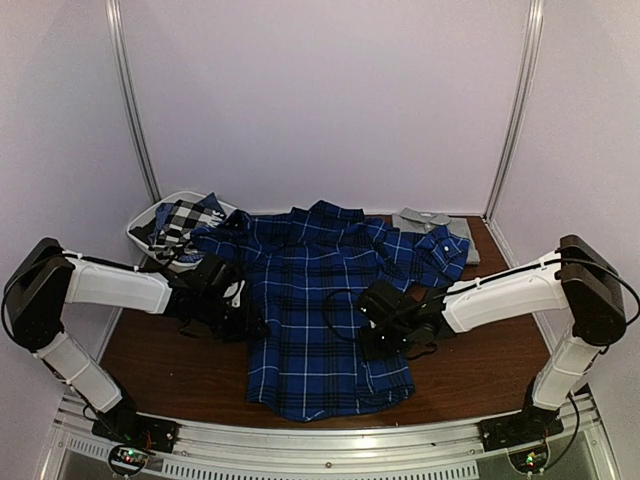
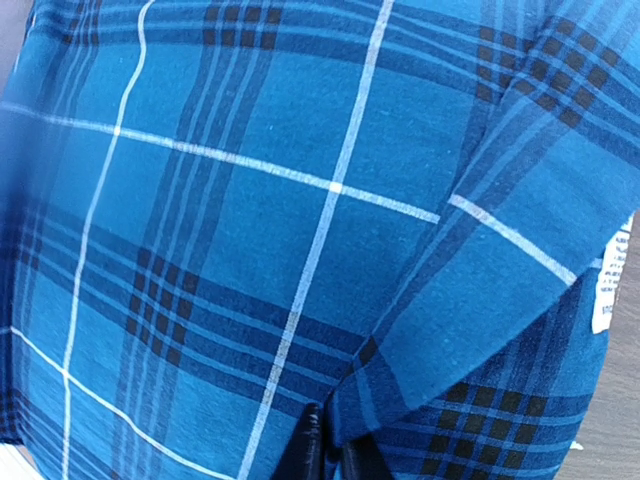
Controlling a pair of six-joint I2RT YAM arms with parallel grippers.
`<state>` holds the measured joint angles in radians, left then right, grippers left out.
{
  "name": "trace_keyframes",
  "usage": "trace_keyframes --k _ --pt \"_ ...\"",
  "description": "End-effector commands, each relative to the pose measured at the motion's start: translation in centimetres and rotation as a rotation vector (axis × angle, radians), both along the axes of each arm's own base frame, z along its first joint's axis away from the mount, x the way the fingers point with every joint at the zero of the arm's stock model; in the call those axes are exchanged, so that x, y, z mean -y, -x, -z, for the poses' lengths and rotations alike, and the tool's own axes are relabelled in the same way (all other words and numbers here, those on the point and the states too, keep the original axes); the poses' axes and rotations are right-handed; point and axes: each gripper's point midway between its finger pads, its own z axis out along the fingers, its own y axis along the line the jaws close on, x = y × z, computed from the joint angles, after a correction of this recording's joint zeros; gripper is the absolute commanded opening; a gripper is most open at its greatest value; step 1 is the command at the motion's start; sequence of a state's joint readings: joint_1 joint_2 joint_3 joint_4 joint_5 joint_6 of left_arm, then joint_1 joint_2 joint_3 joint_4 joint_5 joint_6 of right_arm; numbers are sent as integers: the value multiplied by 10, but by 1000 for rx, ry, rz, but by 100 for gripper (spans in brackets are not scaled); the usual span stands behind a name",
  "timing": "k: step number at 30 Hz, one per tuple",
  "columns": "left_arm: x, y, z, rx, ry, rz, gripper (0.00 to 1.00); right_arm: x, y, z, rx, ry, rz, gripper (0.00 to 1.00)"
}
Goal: Fold and stack the long sleeve shirts
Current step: Smooth out the crumpled shirt at the center of the board.
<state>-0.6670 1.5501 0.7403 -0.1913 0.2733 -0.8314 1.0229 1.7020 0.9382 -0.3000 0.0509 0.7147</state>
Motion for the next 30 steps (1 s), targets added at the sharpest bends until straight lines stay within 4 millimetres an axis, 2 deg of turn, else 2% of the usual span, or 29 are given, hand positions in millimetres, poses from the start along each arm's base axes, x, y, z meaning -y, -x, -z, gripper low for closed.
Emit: trace_keyframes --k 1,3,6,11,17,21,26,30 --pt "0 0 8 -6 -16 1 52 0 -7 -10 37 5 20 3" --pt "-4 3 14 -24 -38 1 49 2 -6 -14 42 9 22 2" --pt "-10 6 23 -43 -79 -3 39 12 -7 -18 49 27 36 2" --pt "-23 12 32 -63 -148 -3 29 45 -8 -22 58 57 87 2" --pt "-44 19 36 -68 -249 -8 25 91 -8 -16 43 64 178 2" --pt "-60 25 40 -82 -323 -17 25 114 -4 -7 17 60 227 2" --pt "-77 32 45 -103 -396 -29 24 127 3 0 -17 27 266 1" --pt "-85 34 42 -109 -424 -39 24 135 15 5 -56 13 282 1"
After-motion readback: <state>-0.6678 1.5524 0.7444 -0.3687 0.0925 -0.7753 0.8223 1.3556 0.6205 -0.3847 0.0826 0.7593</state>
